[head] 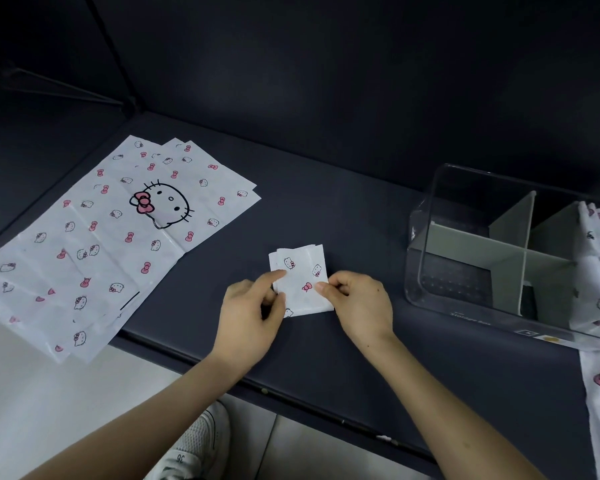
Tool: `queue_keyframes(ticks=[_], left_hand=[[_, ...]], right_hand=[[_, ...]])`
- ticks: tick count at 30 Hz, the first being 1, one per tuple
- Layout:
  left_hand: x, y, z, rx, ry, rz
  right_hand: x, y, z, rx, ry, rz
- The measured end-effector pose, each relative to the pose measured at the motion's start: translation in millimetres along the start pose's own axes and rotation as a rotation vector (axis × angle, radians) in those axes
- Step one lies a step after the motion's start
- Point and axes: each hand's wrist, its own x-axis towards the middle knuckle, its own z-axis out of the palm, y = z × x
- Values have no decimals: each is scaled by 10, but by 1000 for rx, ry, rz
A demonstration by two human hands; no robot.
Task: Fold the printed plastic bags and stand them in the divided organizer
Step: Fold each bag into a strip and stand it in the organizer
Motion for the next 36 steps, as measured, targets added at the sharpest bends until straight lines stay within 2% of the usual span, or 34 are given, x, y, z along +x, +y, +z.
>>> queue_keyframes(ticks=[6, 8, 11, 13, 16, 19, 20, 22, 24, 26, 31, 34, 36], left_hand=[[4, -57, 23, 247, 60, 136], [43, -51, -1, 347, 79, 235], [170, -44, -20, 457, -52, 410], [223, -69, 16, 535, -169, 436], [208, -120, 58, 602, -277, 370], [174, -137, 62, 648, -296, 308], [164, -136, 67, 656, -295, 295], [149, -143, 92, 662, -287, 278], [132, -152, 121, 667, -281, 262], [128, -159, 138, 678, -268, 255], [127, -114, 137, 699, -268, 220], [98, -61, 180, 690, -256, 170], [76, -29, 227, 682, -239, 133]], right_hand=[[60, -80, 8, -194, -13, -59], [75, -90, 4, -234, -24, -67], [101, -130, -2, -278, -43, -80], [120, -157, -3, -304, -60, -74], [154, -189, -23, -337, -87, -66], [175, -184, -20, -374, -87, -54], [145, -184, 8, -413, -40, -68], [54, -98, 128, -542, 216, -195], [-71, 9, 250, -590, 390, -304], [-135, 125, 311, -604, 461, -333], [-147, 203, 267, -522, 493, -204], [-157, 144, 240, -364, 498, -166], [-161, 55, 182, -263, 364, -55]])
